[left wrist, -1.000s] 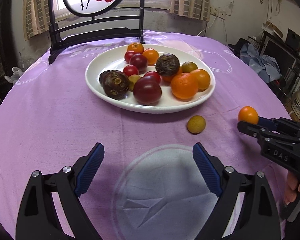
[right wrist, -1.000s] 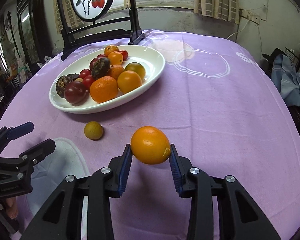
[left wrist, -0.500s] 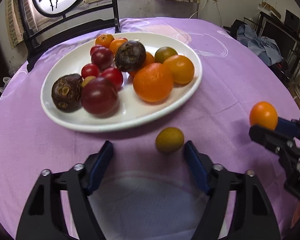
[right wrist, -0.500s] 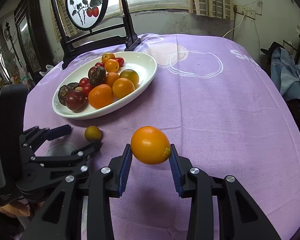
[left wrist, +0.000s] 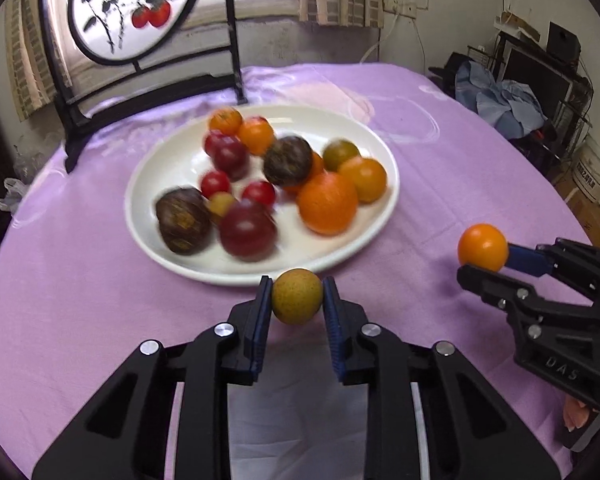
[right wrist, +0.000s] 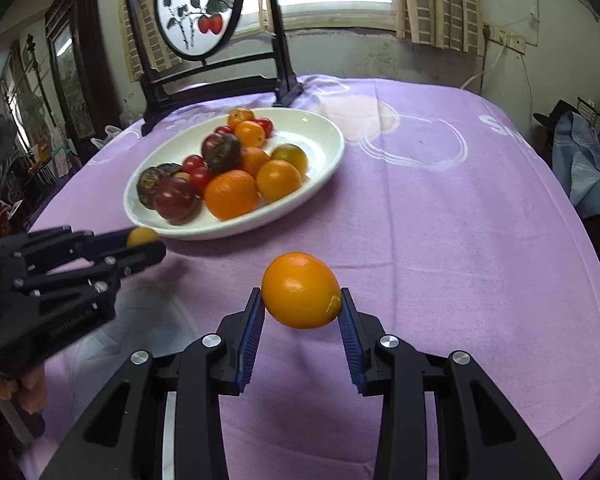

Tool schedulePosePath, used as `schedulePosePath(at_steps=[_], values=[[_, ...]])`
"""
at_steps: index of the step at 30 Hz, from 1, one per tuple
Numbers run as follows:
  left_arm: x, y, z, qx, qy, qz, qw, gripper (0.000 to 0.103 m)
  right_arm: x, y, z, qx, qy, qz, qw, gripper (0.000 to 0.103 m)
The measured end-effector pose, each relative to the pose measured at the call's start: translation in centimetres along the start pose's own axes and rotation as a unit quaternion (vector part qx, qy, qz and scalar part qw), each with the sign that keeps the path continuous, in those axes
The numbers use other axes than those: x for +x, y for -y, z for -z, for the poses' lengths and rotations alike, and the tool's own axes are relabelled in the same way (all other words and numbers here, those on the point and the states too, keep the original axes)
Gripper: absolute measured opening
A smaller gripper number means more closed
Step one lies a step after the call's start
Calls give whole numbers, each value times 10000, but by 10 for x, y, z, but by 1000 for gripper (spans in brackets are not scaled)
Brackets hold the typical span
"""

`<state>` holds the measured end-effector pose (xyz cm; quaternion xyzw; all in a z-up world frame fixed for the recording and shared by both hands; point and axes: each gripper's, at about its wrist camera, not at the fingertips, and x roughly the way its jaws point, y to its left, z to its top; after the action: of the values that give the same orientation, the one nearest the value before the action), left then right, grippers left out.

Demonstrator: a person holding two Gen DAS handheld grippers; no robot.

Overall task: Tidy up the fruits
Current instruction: 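Grasp small yellow fruit with left tool while right tool grasps orange, place both on plate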

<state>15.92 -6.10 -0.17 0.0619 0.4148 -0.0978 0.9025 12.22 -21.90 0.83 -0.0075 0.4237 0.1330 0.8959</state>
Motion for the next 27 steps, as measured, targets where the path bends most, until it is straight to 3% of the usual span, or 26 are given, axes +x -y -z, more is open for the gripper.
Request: schedulePosePath(at_steps=[4,10,19,21,22,23,27], values=[[-6,-19,-22,-129,225,-335,9991,25,-2,-20,-18,-270,187,-52,9994,38],[18,-55,-54,-651,209,-862,9939,25,15,-49,-65,-631,402,-84,9972,38],[51,-77,-77,-998,73,-950,9904,25,65,-52,-104,-430,262,227,9985,41],[55,-78,-79,-1059,94,-925,9900,37,69,-48,-106,-278,289,266,9988,52],[56,-77,-79,-1081,100,-935,9897,59,67,-46,-106,-223,352,294,9987,56],[55,-77,-79,-1107,141,-1001,9887,72,66,-45,-106,-194,388,302,9986,57],[48,-74,-76,-1032,237,-1025,9891,76,55,-41,-102,-174,485,287,9983,57]])
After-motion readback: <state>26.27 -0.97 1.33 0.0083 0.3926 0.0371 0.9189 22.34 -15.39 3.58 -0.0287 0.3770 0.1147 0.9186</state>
